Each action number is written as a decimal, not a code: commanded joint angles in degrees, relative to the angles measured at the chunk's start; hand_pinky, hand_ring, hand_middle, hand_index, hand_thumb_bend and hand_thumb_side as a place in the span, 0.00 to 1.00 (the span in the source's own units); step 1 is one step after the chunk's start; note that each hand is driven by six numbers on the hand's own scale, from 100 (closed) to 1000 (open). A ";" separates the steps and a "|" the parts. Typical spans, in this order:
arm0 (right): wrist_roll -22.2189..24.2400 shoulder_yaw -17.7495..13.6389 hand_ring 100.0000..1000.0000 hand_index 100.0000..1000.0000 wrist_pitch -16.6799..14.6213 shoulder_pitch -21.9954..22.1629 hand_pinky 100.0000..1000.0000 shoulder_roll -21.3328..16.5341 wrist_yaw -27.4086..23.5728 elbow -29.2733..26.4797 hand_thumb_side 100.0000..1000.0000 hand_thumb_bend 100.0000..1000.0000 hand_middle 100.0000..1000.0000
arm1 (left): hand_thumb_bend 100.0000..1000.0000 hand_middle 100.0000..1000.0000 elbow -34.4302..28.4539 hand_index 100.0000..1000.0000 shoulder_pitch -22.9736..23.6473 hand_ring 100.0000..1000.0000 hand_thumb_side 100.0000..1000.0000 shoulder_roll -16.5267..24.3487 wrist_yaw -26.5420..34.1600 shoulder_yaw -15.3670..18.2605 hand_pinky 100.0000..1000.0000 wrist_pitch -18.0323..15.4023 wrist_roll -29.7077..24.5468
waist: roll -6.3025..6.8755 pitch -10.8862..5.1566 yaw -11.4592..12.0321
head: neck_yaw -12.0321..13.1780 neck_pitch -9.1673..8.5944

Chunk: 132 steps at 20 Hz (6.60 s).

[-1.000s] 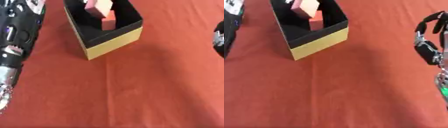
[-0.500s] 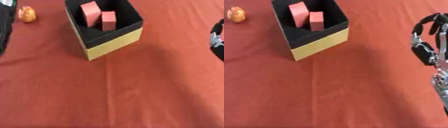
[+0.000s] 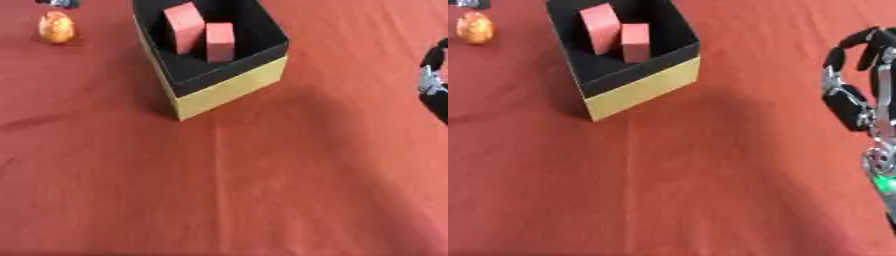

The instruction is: Pick up objects on the table and place them in the box.

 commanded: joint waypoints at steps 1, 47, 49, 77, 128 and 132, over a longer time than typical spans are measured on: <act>-0.19 -0.70 0.06 0.46 0.21 -0.30 0.00 -1.21 0.00 -0.93 0.00 0.00 0.20 | 0.41 0.88 1.78 0.93 -1.01 0.89 0.16 1.97 -2.21 1.49 0.70 1.00 0.65 | -0.06 -0.94 -0.05 | 0.87 0.29; -1.31 0.01 0.05 0.46 0.56 -1.34 0.00 -0.27 -1.01 -0.93 0.00 0.00 0.20 | 0.33 0.45 11.29 0.52 0.18 0.42 0.05 0.86 -6.42 4.92 0.12 10.95 13.91 | -1.03 1.53 -0.65 | 1.81 0.29; -1.33 0.00 0.05 0.46 0.55 -1.35 0.00 -0.25 -1.03 -0.93 0.00 0.00 0.20 | 0.40 0.41 11.00 0.47 0.15 0.38 0.04 0.82 -7.12 4.70 0.06 11.52 16.10 | -1.02 1.49 -0.64 | 1.88 0.29; -0.43 -0.76 0.06 0.46 -0.11 -0.85 0.01 -0.62 -0.41 -0.93 0.00 0.00 0.20 | 0.45 0.43 -7.07 0.49 0.66 0.38 0.00 1.79 0.28 -3.28 0.02 4.56 12.73 | 0.63 -1.22 -0.46 | 0.17 0.29; -0.45 -1.74 0.06 0.46 -0.13 -1.54 0.03 -0.85 -0.22 -0.93 0.00 0.00 0.21 | 0.00 0.79 -41.77 0.74 8.29 0.69 0.41 -2.93 32.80 -6.35 0.46 8.43 21.41 | 0.26 -1.26 -0.25 | -0.90 0.29; -1.23 -2.09 0.07 0.46 -0.12 -1.54 0.04 -0.70 -0.27 -0.93 0.00 0.00 0.21 | 0.00 0.75 -53.30 0.72 16.80 0.65 0.52 2.63 48.44 -3.89 0.44 15.05 31.60 | -0.13 -1.44 0.26 | -2.00 0.29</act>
